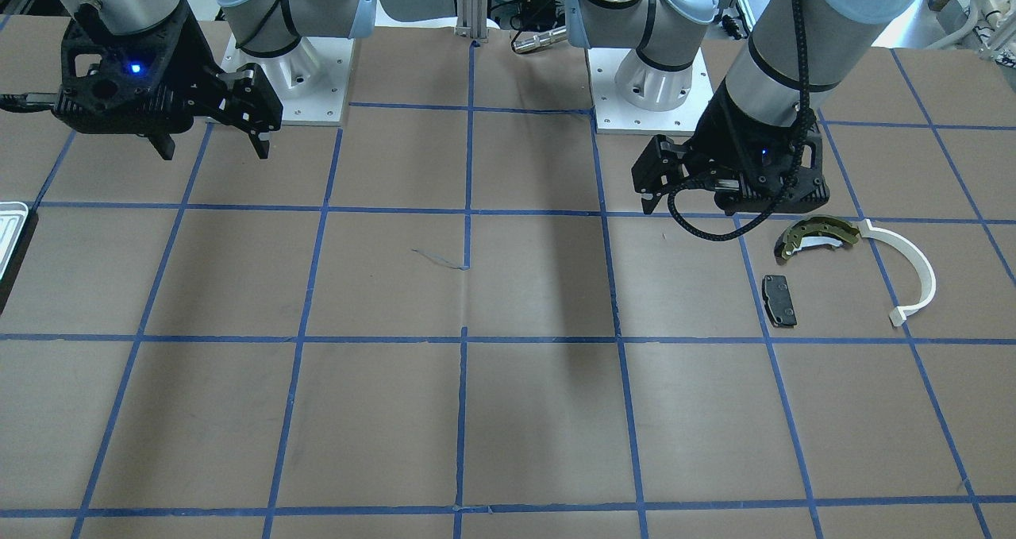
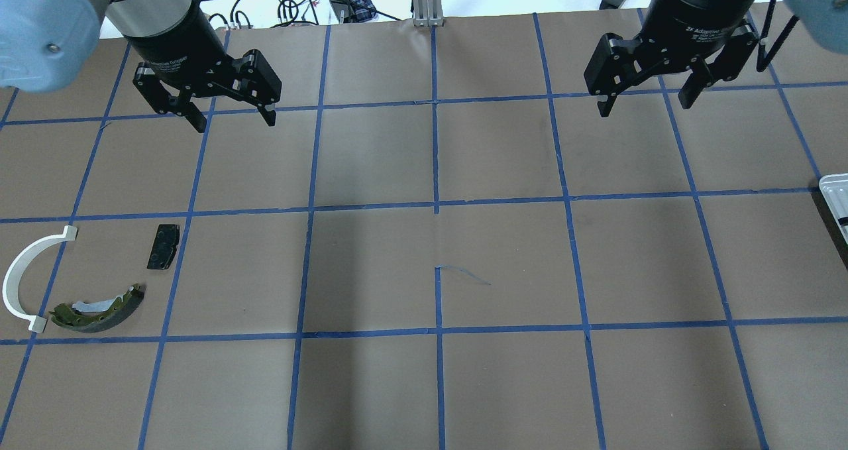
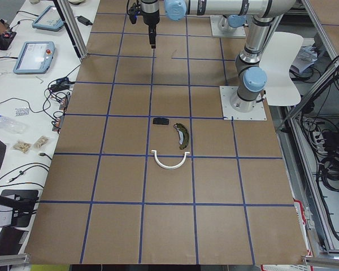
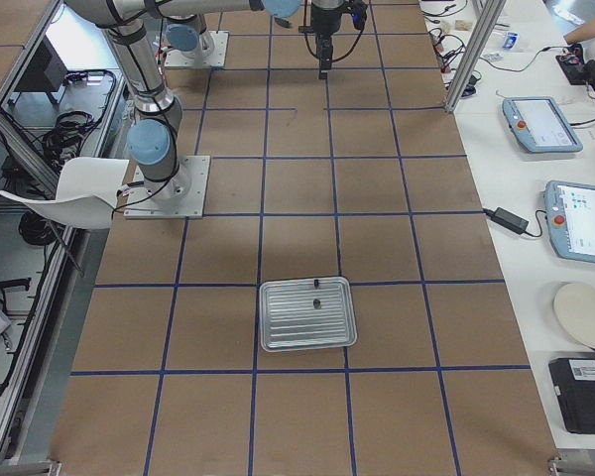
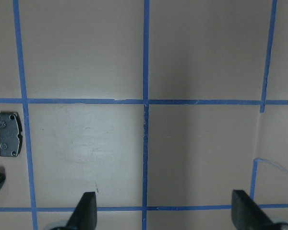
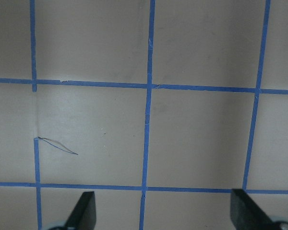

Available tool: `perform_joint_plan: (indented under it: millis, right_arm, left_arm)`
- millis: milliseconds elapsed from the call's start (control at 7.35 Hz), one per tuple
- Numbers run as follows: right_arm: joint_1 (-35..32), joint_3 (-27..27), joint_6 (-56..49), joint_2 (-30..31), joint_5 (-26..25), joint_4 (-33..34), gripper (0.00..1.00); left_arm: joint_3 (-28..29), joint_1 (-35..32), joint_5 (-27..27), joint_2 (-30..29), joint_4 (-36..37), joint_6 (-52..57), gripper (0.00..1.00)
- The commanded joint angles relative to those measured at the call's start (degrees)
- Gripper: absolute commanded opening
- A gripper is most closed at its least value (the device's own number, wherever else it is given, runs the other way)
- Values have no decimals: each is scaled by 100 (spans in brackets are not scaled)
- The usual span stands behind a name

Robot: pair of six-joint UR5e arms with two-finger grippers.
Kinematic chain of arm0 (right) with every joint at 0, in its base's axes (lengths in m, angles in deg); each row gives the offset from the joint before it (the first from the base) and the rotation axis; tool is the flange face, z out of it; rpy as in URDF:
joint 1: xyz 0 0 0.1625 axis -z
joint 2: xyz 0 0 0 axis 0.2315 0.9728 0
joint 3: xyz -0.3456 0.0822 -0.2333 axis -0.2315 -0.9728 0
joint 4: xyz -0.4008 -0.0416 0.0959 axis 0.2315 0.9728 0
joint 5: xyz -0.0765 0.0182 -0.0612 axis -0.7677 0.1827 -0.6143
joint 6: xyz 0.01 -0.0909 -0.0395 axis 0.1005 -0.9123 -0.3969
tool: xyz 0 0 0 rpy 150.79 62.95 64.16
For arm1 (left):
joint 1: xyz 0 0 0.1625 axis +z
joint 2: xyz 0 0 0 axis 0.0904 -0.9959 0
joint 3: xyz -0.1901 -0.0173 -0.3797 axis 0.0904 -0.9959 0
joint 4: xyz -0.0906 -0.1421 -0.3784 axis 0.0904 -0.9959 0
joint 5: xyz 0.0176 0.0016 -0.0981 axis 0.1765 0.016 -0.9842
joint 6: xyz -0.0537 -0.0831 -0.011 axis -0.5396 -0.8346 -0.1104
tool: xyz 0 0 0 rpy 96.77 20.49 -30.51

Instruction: Place bearing gear from tray to pile

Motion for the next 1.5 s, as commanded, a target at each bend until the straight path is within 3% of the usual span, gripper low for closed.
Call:
perform_joint_plan:
  millis: [0, 272, 408, 544, 680, 817, 1361]
  right_arm:
    - [84, 130, -422, 26, -87, 8, 100]
    - [442, 114, -838, 70, -105, 17, 100]
    - [889, 123, -1413, 79, -97, 52, 100]
    - [1833, 167, -2228, 9, -18, 43, 100]
    - [2756, 245, -2619, -444, 0, 348, 100]
    - [3200, 263, -3198, -953, -44, 995, 100]
    - [4485, 272, -4529, -2247, 0, 2132, 100]
  left_arm:
    - [-37, -35, 18, 17, -10, 0, 100]
    - [-89, -35, 36, 130, -28, 0, 100]
    - [-177, -35, 44, 218, -19, 0, 100]
    - [-291, -27, 27, 245, -19, 0, 100]
    - [-335, -27, 27, 237, 50, 0, 100]
    - [-336, -27, 27, 237, 60, 0, 100]
    - [-353, -18, 18, 228, 60, 0, 100]
